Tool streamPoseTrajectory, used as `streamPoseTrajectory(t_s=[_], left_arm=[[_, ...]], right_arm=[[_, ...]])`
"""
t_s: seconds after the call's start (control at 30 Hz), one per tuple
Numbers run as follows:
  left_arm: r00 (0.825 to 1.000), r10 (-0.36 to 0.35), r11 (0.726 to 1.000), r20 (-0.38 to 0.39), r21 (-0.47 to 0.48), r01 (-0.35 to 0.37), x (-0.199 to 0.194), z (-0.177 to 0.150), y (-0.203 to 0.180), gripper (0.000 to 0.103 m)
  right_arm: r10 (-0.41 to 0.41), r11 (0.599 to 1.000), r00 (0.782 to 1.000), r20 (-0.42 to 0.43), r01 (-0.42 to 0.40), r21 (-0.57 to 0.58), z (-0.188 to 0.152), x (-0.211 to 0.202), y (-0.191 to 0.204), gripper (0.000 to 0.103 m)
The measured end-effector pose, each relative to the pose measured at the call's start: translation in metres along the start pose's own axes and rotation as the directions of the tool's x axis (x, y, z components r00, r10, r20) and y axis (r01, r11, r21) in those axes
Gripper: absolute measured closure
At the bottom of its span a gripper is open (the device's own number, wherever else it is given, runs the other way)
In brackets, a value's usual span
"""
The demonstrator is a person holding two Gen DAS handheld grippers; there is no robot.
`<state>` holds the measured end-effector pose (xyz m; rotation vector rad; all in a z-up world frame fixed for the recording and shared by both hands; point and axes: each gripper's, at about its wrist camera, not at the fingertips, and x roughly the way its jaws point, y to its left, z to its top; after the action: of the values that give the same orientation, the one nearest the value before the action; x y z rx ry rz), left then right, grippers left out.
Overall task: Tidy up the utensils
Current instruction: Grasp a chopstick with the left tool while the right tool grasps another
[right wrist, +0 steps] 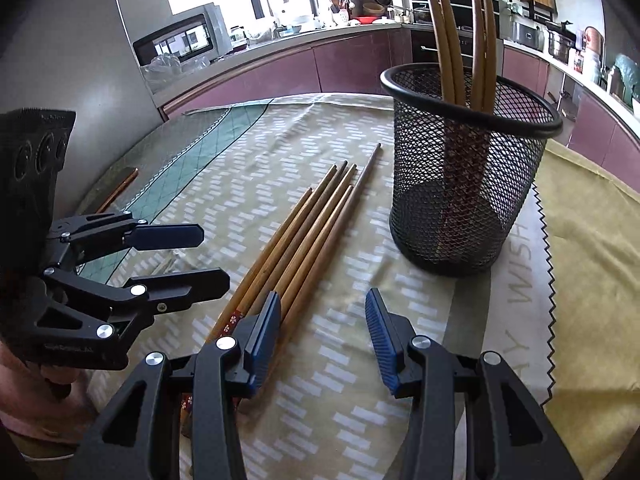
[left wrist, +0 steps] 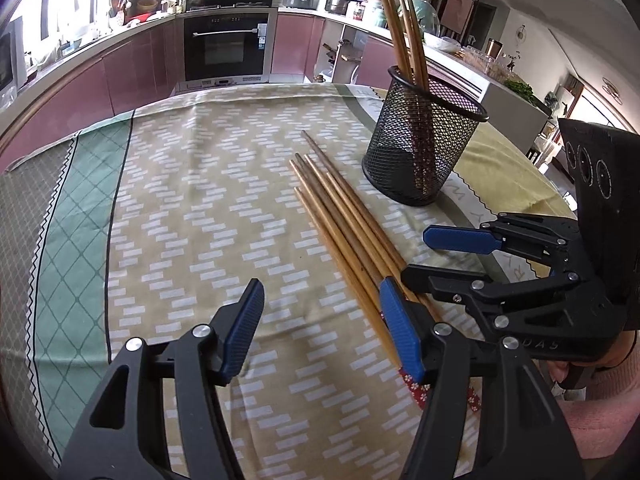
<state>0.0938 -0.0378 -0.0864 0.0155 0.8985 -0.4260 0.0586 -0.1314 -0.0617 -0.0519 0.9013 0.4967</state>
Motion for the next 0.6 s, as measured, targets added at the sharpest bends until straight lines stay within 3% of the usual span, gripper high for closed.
streamPoseTrajectory(t_s=[0.6], left_arm=[[0.998, 0.042, 0.999, -0.038, 0.036, -0.04, 0.018, 0.003, -0.003, 0.047]], right_arm=[[-0.034, 0.999, 0.999, -0.022, 0.034, -0.013, 0.001, 0.001, -0.004, 0.061]])
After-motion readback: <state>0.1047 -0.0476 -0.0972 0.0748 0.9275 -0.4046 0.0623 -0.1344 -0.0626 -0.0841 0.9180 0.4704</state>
